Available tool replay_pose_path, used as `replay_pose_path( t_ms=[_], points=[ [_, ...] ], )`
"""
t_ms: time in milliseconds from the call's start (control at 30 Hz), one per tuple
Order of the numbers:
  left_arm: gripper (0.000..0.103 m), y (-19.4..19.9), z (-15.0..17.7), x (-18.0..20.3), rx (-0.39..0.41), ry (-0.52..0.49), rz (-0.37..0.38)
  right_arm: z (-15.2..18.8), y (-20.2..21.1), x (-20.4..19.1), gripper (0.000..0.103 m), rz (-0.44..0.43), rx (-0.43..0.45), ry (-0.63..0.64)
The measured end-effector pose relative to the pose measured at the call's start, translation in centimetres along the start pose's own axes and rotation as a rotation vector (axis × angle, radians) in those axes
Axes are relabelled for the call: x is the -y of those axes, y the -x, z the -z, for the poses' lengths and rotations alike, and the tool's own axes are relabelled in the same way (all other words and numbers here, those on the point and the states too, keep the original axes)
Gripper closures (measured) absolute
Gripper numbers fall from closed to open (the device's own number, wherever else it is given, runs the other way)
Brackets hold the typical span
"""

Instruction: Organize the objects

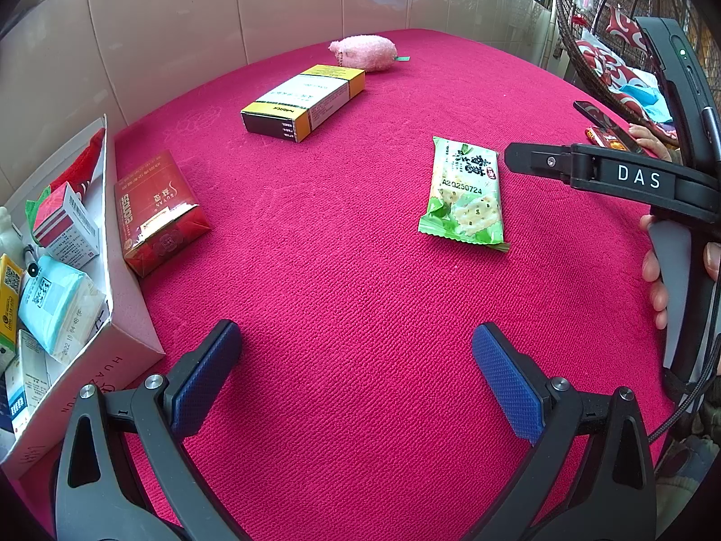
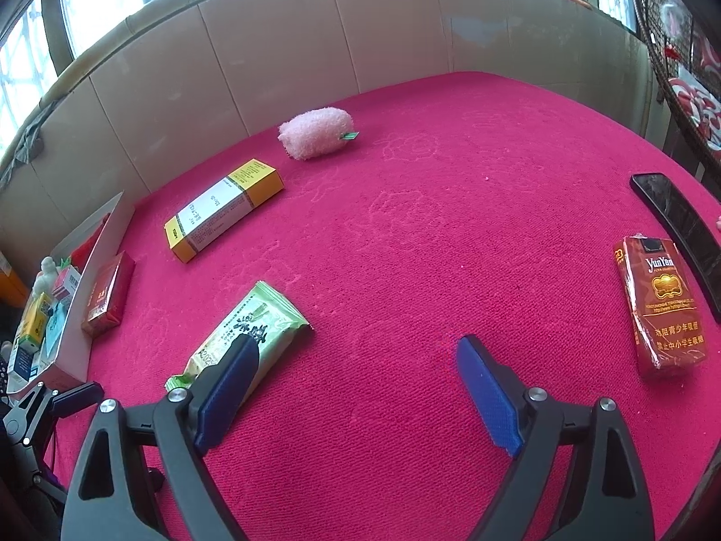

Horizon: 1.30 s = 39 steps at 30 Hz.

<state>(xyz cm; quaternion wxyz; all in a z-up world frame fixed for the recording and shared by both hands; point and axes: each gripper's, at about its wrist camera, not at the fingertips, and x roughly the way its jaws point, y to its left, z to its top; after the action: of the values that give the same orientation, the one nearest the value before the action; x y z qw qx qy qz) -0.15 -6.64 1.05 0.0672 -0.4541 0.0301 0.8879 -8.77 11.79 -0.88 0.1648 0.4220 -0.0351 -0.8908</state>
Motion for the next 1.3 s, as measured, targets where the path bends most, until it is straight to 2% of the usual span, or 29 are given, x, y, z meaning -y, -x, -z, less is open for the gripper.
replay_pose_path(
  t_ms=[100,267,467,667,833,967,1033,1133,1200,1300],
  points=[
    [0.000,0.0,0.0,0.0,0.000,0.000,0.000,0.0,0.0,-0.6,0.013,-0.029,-0.019,0.017],
    [0.000,0.0,0.0,0.0,0.000,0.000,0.000,0.1,-0.4,-4.4,0.013,-0.073,-0.085,0.109],
    [0.000,0.0,0.0,0.0,0.000,-0.001,0.002,-0.5,-1.6,-8.0,0.013,-0.045,-0.104,0.213],
    [0.000,0.0,0.0,0.0,0.000,-0.002,0.002,-1.9,-3.6,-8.6,0.013,-0.022,-0.168,0.163],
    [0.000,0.1,0.1,0.0,0.001,-0.001,0.001,-1.0,-4.0,-10.1,0.013,0.056,-0.146,0.255],
    [0.000,0.1,0.1,0.0,0.001,-0.001,0.000,-0.3,-3.6,-10.3,0.014,0.056,-0.128,0.300],
    [0.000,0.0,0.1,0.0,0.001,-0.002,-0.002,-0.1,-3.2,-10.0,0.020,0.043,-0.123,0.312],
    [0.000,0.1,0.1,0.0,0.001,0.000,-0.001,0.1,-2.5,-9.6,0.037,0.024,-0.118,0.313],
    [0.000,0.0,0.1,0.0,0.000,0.003,-0.001,-0.1,-2.3,-9.5,0.052,0.011,-0.116,0.309],
    [0.000,0.2,0.1,-0.1,0.001,0.004,0.001,-0.4,-2.2,-9.5,0.062,-0.036,-0.124,0.310]
  ],
)
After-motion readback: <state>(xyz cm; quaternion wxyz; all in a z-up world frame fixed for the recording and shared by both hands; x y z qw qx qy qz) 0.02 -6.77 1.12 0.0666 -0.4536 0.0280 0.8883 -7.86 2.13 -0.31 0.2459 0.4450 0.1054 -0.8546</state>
